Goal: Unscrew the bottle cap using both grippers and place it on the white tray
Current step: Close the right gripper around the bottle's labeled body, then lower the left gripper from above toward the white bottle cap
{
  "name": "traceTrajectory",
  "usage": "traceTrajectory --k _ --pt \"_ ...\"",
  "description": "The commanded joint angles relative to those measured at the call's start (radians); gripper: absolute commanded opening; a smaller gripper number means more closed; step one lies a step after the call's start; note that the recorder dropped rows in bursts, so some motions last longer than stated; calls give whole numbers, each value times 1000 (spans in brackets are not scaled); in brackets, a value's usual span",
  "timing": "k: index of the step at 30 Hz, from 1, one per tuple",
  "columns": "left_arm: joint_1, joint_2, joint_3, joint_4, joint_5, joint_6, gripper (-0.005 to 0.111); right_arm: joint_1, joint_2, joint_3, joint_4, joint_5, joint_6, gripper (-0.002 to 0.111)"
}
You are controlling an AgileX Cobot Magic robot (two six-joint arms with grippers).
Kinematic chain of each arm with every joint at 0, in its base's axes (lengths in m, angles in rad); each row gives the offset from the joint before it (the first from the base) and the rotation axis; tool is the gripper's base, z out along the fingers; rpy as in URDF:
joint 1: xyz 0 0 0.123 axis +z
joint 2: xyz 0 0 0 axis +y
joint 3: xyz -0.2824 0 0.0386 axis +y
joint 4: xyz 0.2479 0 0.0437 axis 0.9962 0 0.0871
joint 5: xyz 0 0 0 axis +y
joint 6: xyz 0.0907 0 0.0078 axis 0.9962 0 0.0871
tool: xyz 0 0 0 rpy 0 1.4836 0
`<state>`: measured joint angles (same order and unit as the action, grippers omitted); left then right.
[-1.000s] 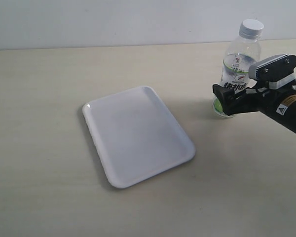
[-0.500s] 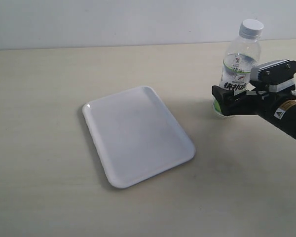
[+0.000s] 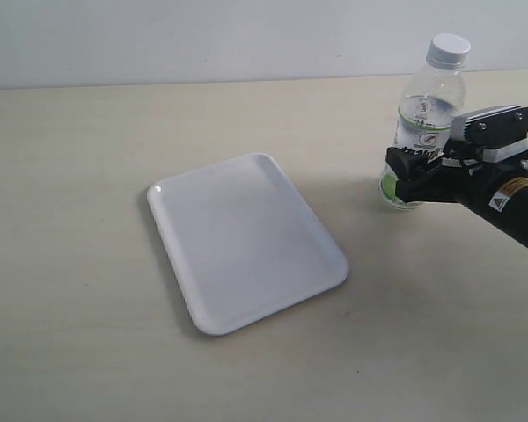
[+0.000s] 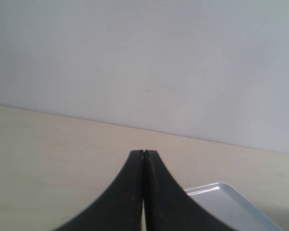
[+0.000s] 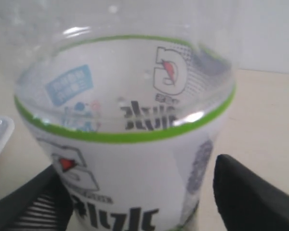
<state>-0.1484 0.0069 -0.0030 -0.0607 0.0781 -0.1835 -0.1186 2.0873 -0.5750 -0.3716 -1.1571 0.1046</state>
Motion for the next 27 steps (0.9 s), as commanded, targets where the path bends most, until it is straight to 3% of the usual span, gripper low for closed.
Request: traceTrajectory --k 1,8,13,18,20,23,27 --pt "-5 -7 3 -5 -6 -4 0 -3 2 -3 -23 -6 2 56" --pt "-5 -7 3 -5 -6 -4 0 -3 2 -3 -31 1 0 1" --pt "-5 -7 3 -5 -35 -3 0 -3 2 -3 -29 1 -1 0" --pt "-5 -7 3 -3 -221 -3 0 -3 2 -3 -34 1 -1 0" --pt "-5 -6 0 -3 -238 -3 0 -3 -1 -6 -70 -1 -12 0" --pt "-5 55 -41 -3 -236 -22 0 -3 -20 -24 -194 2 7 0" --pt "-13 192 -74 25 -247 -39 0 -3 -40 -30 -218 10 29 0"
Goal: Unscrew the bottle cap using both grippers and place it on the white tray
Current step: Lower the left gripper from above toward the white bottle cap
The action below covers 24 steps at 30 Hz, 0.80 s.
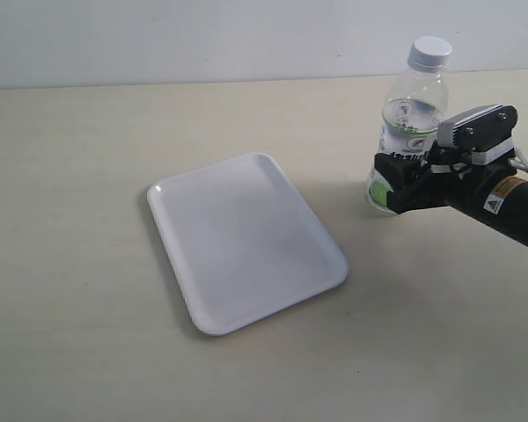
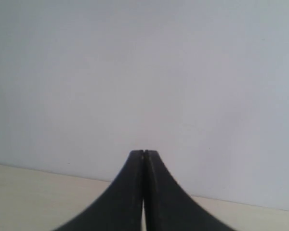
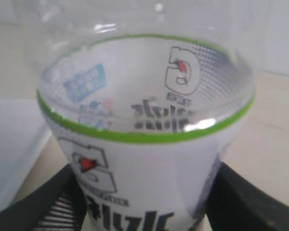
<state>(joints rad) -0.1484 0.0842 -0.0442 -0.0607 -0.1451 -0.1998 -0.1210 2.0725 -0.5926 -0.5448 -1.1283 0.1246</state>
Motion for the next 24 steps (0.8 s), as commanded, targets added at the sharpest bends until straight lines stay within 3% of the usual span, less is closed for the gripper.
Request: traceTrajectory --k 1,6,10,13,16,20,22,24 --pt "-25 163 -45 52 -29 -38 0 0 -26 -12 -47 -6 -3 0" --pt "-148 470 -195 379 -87 -288 0 0 -26 -40 -120 78 -20 0" --pt "-271 727 -463 813 73 -564 0 0 -26 -43 -119 90 -16 0" --pt "-364 910 -638 1053 221 -615 0 0 -26 -43 -119 95 -18 0" --pt "-419 1043 -753 1108 264 -412 0 0 -26 -43 -121 95 -18 0" --pt "-432 1173 -872 1108 351 -92 0 0 -26 -43 -121 112 -25 0" --pt "-432 1235 -954 1113 501 101 0 0 -24 -43 -121 112 -25 0" --pt "-432 1306 -1042 1125 734 246 0 0 -24 -43 -121 112 -25 0"
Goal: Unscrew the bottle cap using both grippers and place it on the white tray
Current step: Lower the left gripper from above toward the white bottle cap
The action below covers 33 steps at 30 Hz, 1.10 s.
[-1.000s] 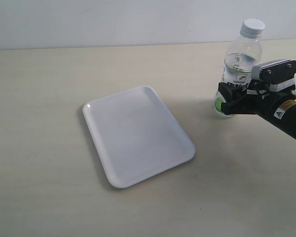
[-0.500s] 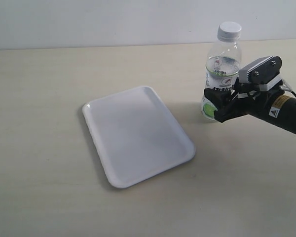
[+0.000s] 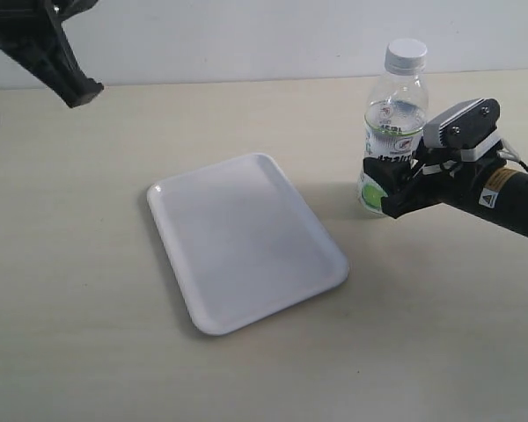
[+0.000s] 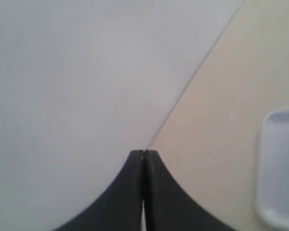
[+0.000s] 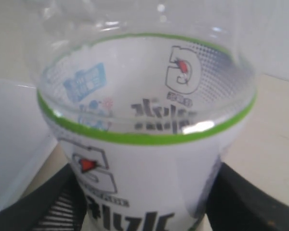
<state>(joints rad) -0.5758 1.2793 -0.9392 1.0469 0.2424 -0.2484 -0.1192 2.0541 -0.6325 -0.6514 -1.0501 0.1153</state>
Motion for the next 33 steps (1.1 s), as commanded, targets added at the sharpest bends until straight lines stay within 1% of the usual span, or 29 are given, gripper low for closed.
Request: traceTrajectory --k 1,2,3,4,5,6,8,11,12,13,16,19,22,26,28,31,33 --pt "-5 150 -202 17 480 354 0 -2 -5 -3 -12 33 -16 0" --pt "-5 192 -259 -2 605 404 0 -2 -5 -3 -9 32 -17 0" --pt "-5 224 -318 -46 696 466 0 -2 -5 -3 -7 32 -24 0" --pt "-5 261 -379 -148 784 582 0 -2 -5 -3 -7 32 -24 0" --pt "-3 290 -437 -287 832 703 0 -2 -5 -3 -7 32 -24 0" --pt "-1 306 -480 -446 842 795 0 -2 -5 -3 -7 32 -24 0" --pt "8 333 -564 -753 815 969 0 -2 -5 -3 -8 32 -26 0" --pt "5 353 -624 -1096 738 1216 0 -2 -5 -3 -13 32 -44 0" --pt "5 357 -633 -1173 712 1291 0 -2 -5 -3 -18 34 -44 0" --pt "1 368 -640 -1273 689 1401 0 -2 -5 -3 -27 35 -44 0" --pt "-5 402 -677 -1429 653 1540 0 -2 -5 -3 -44 56 -81 0" --pt "-5 452 -725 -1549 653 1549 0 -2 -5 -3 -36 74 -126 0" --pt "-17 514 -782 -1558 680 1535 0 -2 -5 -3 -36 78 -140 0" --pt "-37 609 -891 -1609 719 1402 0 -2 -5 -3 -36 78 -170 0" --pt "-49 672 -980 -1584 796 1314 0 -2 -5 -3 -36 78 -175 0" --pt "-56 762 -1113 -1474 907 1176 0 -2 -5 -3 -38 78 -195 0" --pt "-56 814 -1184 -1447 971 1142 0 -2 -5 -3 -42 94 -224 0"
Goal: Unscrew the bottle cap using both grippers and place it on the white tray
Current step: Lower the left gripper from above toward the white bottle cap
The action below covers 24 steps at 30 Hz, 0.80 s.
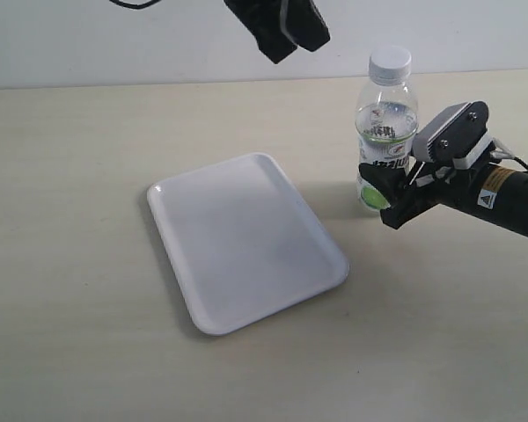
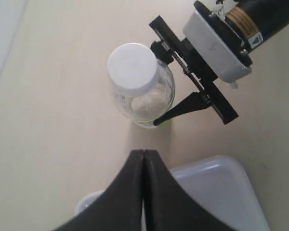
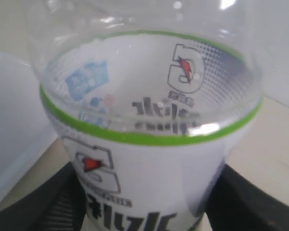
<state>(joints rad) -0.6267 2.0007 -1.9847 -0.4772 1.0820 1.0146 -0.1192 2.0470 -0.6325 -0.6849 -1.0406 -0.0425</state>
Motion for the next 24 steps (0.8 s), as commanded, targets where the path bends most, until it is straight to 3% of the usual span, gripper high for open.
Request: traceTrajectory --k 1,6,11,15,20,24 --pt "-6 110 -167 77 139 -121 0 -2 2 -3 -9 91 -73 0" --pt "-25 137 -238 79 135 -160 5 -2 2 -3 -7 113 -120 0" --pt "-74 137 -277 126 100 -160 43 -2 2 -3 -7 128 -138 0" --pt "-118 137 -275 223 94 -152 66 -2 2 -3 -7 128 -138 0" --pt "-143 137 -275 229 75 -69 74 -2 2 -3 -5 128 -138 0" --pt "-143 140 -275 227 -7 -195 71 -2 2 -3 -5 128 -138 0"
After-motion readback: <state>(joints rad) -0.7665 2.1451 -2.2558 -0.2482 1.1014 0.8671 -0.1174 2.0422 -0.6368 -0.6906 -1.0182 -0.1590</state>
